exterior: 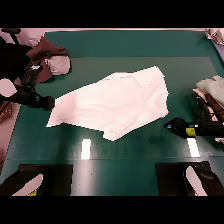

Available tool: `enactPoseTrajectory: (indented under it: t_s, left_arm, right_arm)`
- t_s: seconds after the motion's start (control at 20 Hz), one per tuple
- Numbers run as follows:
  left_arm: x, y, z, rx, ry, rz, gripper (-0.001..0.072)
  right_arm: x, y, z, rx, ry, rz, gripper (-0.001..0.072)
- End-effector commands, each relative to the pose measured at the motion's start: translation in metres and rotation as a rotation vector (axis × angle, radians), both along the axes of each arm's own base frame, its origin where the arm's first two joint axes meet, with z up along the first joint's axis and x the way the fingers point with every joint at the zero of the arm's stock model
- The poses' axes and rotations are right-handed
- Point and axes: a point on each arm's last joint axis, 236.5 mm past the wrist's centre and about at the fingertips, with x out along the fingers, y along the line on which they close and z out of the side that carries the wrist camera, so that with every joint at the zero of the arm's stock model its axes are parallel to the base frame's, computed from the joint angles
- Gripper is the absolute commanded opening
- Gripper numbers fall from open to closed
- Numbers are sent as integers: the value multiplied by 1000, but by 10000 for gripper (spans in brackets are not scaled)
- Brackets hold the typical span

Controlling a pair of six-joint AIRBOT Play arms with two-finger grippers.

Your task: Fold the shirts.

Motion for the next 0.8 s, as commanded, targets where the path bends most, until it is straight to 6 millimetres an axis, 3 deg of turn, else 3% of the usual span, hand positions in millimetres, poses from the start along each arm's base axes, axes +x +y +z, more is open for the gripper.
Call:
enactPoseTrajectory:
  t_s: [0.0, 0.15, 0.35, 0.45, 0.55, 0.75]
  left_arm:
    - [-3, 0, -2, 0, 16, -3, 436]
    - [-3, 0, -1, -2, 15, 0, 435]
    - [-3, -1, -2, -7, 17, 4, 435]
    - [-3, -1, -1, -9, 16, 4, 435]
    - [-2, -5, -1, -24, 10, 4, 435]
    - [-1, -5, 0, -27, 6, 4, 435]
  right_arm:
    - [9, 1, -9, 14, -67, -66, 525]
    - [23, -13, -24, -17, -79, -139, 521]
    - [39, -26, -46, -53, -52, -110, 498]
    - [47, -25, -49, -53, -36, -66, 389]
    - [57, -12, -52, -52, -23, 6, 374]
    - [86, 35, -55, -89, -61, 162, 309]
